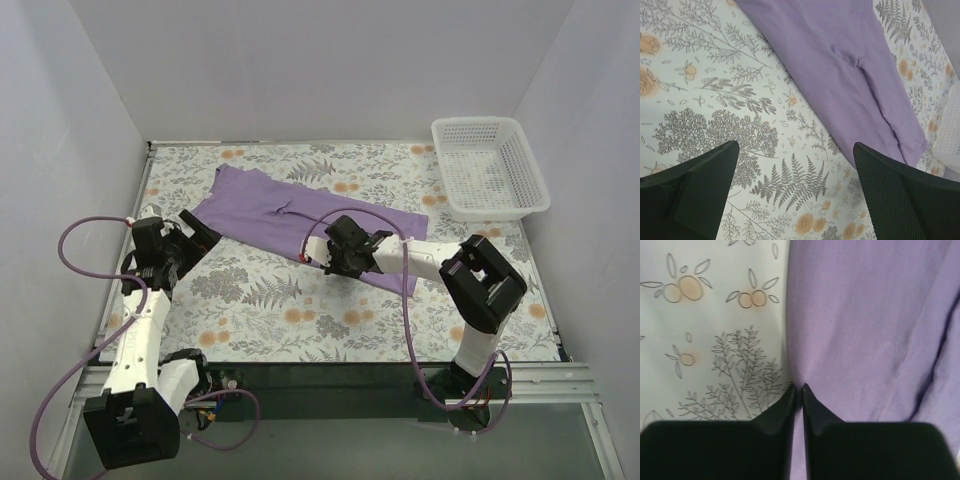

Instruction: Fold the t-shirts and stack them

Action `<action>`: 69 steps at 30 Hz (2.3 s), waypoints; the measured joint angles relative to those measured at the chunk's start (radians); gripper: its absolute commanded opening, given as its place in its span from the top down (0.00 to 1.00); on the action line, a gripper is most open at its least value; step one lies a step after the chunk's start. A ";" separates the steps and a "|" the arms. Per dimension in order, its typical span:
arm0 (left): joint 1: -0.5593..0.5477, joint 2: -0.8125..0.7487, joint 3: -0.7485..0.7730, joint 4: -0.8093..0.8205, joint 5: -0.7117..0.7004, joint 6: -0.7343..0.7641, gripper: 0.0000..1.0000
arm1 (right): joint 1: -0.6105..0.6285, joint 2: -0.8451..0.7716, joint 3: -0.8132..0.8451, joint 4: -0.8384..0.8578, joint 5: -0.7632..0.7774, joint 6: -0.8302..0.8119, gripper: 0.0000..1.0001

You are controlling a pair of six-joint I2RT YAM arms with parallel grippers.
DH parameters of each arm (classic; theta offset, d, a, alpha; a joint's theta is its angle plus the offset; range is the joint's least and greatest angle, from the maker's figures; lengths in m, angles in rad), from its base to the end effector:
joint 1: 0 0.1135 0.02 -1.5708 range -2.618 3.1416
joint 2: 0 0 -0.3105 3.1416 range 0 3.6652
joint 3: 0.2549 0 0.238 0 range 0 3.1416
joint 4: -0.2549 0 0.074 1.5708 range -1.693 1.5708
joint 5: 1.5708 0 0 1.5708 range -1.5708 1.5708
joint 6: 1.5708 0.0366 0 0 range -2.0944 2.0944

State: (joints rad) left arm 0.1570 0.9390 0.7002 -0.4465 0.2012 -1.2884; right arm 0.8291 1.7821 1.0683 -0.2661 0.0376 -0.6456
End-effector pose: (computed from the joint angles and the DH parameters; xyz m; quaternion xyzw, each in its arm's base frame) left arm 0.1588 0.0177 0.2984 -0.5623 0.7027 -0.3051 0.3112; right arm 0.2443 0.2646 0.2198 -0.6390 0.7117 0.0088 0.2915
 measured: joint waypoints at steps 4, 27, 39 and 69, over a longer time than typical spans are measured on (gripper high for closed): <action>0.000 -0.055 -0.042 -0.032 0.016 -0.051 0.02 | 0.043 -0.021 -0.035 0.016 -0.013 -0.002 0.93; 0.000 0.451 -0.016 0.041 0.033 -0.152 0.26 | -0.222 -0.007 0.310 -0.194 -0.561 0.098 0.06; 0.000 0.368 -0.013 0.098 0.113 -0.032 0.22 | -0.307 0.570 0.780 -0.016 -0.655 0.716 0.16; 0.000 0.238 -0.084 0.041 0.136 -0.004 0.23 | -0.438 0.676 0.839 0.034 -0.686 0.906 0.99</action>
State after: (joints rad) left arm 0.1570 1.1767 0.6163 -0.4053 0.3374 -1.2926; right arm 0.3908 2.4577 1.9076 -0.2321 -0.6483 0.2607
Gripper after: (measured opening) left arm 0.772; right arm 0.020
